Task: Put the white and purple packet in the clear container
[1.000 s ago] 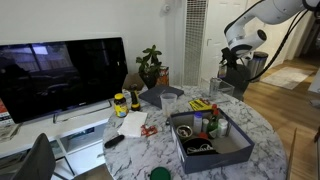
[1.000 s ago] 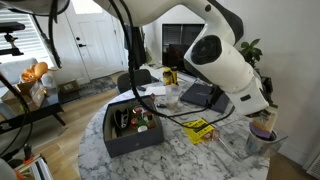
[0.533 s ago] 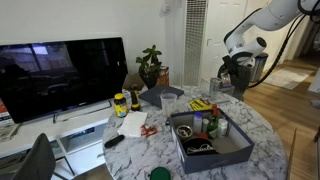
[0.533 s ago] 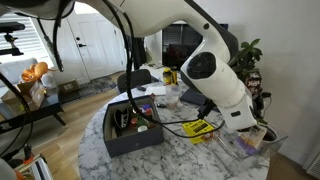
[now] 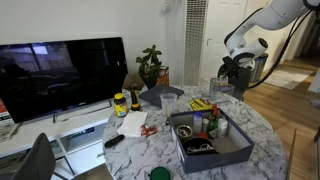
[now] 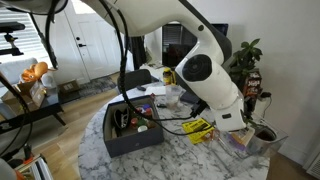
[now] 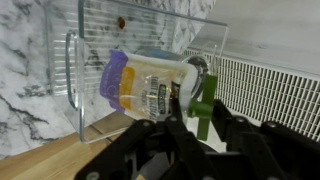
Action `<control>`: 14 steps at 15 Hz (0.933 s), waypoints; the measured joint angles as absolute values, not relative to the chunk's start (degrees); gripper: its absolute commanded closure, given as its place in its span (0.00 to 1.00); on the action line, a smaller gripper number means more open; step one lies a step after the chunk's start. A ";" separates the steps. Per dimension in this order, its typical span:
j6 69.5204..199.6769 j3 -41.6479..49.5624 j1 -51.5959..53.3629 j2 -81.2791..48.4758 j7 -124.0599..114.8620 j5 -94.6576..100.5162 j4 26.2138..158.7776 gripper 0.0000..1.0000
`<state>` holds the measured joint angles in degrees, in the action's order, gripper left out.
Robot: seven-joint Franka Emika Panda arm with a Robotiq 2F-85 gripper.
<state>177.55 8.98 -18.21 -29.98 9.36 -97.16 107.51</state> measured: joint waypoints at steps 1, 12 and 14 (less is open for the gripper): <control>177.49 8.98 -18.20 -29.41 9.21 -96.01 108.27 0.89; 175.20 9.98 -18.71 -27.99 5.90 -87.05 111.79 0.39; 175.07 10.33 -18.70 -27.98 4.02 -84.96 112.19 0.23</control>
<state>175.07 10.33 -18.70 -27.98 4.02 -84.96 112.19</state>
